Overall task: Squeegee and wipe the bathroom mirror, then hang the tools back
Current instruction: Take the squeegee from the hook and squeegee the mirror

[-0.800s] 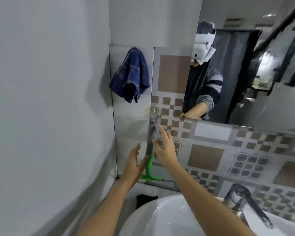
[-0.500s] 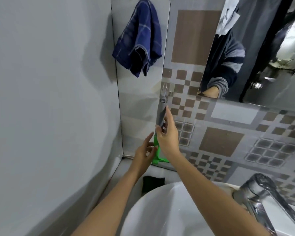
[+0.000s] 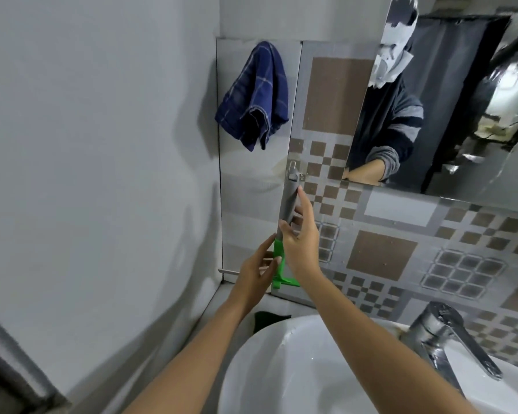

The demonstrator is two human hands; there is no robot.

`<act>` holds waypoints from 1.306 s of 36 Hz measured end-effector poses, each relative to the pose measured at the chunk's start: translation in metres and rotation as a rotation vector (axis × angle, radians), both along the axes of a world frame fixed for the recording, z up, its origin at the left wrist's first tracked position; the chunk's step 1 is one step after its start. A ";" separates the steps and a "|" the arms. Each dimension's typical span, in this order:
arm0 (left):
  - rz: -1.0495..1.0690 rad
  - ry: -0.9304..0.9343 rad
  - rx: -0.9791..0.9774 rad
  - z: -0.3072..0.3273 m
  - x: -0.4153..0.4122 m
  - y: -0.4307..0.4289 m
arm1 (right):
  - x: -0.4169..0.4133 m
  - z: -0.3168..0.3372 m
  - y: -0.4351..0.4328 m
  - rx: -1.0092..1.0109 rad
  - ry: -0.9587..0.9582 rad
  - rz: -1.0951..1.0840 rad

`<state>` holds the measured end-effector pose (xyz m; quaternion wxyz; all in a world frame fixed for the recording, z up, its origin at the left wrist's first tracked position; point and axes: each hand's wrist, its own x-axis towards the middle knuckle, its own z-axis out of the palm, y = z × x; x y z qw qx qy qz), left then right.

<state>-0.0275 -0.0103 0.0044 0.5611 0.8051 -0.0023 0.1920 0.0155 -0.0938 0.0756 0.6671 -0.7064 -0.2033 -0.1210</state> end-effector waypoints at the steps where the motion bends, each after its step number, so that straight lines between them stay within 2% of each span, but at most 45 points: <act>1: 0.000 -0.021 0.005 0.006 -0.005 -0.002 | -0.004 0.006 -0.001 0.026 -0.021 0.007; 11: 0.013 -0.285 0.081 0.064 -0.037 -0.032 | -0.053 0.074 -0.041 0.226 -0.222 0.000; 15: -0.031 -0.320 0.230 0.092 -0.040 -0.039 | -0.062 0.095 -0.080 0.262 -0.265 -0.022; 22: -0.111 -0.375 0.400 0.123 -0.045 -0.039 | -0.072 0.124 -0.154 0.238 -0.316 -0.203; 28: -0.129 -0.432 0.584 0.147 -0.040 -0.044 | -0.078 0.139 -0.209 -0.031 -0.333 -0.254; 33: -0.128 -0.469 0.702 0.166 -0.035 -0.055 | -0.084 0.138 -0.247 -0.421 -0.451 -0.400; 38: -0.195 -0.503 0.774 0.186 -0.034 -0.073 | -0.090 0.137 -0.273 -0.771 -0.540 -0.443; 47: -0.307 -0.542 0.804 0.214 -0.037 -0.112 | -0.092 0.136 -0.277 -0.895 -0.543 -0.382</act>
